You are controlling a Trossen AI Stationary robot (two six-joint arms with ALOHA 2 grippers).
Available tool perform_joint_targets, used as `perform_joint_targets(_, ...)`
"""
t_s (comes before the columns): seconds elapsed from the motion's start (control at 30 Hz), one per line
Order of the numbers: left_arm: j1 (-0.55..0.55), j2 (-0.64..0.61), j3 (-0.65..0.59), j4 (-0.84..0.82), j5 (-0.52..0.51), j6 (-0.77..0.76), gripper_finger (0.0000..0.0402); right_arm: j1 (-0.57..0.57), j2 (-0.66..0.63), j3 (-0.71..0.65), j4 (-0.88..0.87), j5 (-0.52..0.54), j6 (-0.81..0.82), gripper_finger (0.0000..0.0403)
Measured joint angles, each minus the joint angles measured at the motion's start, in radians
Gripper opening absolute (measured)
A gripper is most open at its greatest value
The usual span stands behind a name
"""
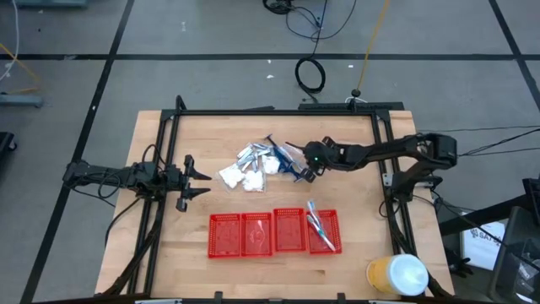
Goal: Pick & Place Travel size toiletries
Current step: Put the red toothbrush into the right red bin
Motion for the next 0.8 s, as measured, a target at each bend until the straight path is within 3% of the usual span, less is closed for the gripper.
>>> perform_joint_targets(0.3, 0.0, 0.0, 0.0, 0.0, 0.0, 0.0, 0.0166, 0.174, -0.253, 0.0, -0.101, 0.025, 0.084, 0.0009)
perform_joint_targets(0.57, 0.0, 0.0, 0.0, 0.0, 0.0, 0.0, 0.0166, 0.539, -0.404, 0.0, -0.236, 0.104, 0.367, 0.0007)
perform_joint_targets(0.8, 0.0, 0.0, 0.0, 0.0, 0.0, 0.0, 0.0166, 0.852, -0.388, 0.002, -0.205, 0.258, 0.656, 0.0006)
